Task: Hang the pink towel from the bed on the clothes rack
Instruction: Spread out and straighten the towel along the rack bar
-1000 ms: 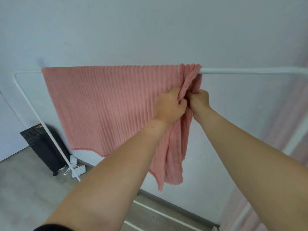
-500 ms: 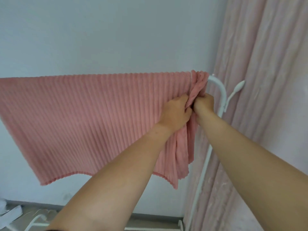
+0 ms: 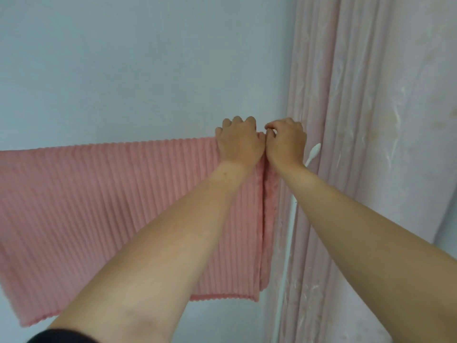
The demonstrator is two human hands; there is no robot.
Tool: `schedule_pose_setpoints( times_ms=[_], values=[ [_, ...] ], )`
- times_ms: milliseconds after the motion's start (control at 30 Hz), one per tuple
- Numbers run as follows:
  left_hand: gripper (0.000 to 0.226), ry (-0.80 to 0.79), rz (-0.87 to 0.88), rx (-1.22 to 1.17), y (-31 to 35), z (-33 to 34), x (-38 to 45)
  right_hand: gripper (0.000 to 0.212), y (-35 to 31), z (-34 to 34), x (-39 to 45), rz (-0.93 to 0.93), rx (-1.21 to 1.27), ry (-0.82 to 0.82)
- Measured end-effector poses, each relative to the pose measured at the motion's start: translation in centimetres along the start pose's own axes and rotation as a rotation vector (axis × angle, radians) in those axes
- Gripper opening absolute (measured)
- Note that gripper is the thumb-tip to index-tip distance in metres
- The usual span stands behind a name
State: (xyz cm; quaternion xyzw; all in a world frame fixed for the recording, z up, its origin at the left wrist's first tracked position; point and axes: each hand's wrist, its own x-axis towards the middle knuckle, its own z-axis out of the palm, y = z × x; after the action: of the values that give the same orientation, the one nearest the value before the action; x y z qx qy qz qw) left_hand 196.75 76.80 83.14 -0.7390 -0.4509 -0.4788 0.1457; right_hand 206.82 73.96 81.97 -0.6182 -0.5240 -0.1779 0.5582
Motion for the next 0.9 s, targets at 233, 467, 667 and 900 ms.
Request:
schedule_pose_setpoints(
  times_ms=[233, 467, 667, 900],
  values=[
    [0.025, -0.171, 0.059, 0.092, 0.6, -0.2, 1.1, 0.029, 1.8, 0.6, 0.2, -0.03, -0.012, -0.13],
    [0.013, -0.011, -0.184, 0.004, -1.9, -2.7, 2.6, 0.021, 3.6, 1.2, -0.7, -0.16, -0.108, 0.021],
    [0.023, 0.042, -0.339, 0.274, -8.7, -5.5, 1.6, 0.02, -1.1, 2.7, 0.0, -0.131, -0.199, 0.113],
    [0.025, 0.077, -0.48, 0.255, -14.5, -9.2, 0.5, 0.043, -9.8, 9.0, -3.0, -0.309, -0.074, -0.17]
  ],
)
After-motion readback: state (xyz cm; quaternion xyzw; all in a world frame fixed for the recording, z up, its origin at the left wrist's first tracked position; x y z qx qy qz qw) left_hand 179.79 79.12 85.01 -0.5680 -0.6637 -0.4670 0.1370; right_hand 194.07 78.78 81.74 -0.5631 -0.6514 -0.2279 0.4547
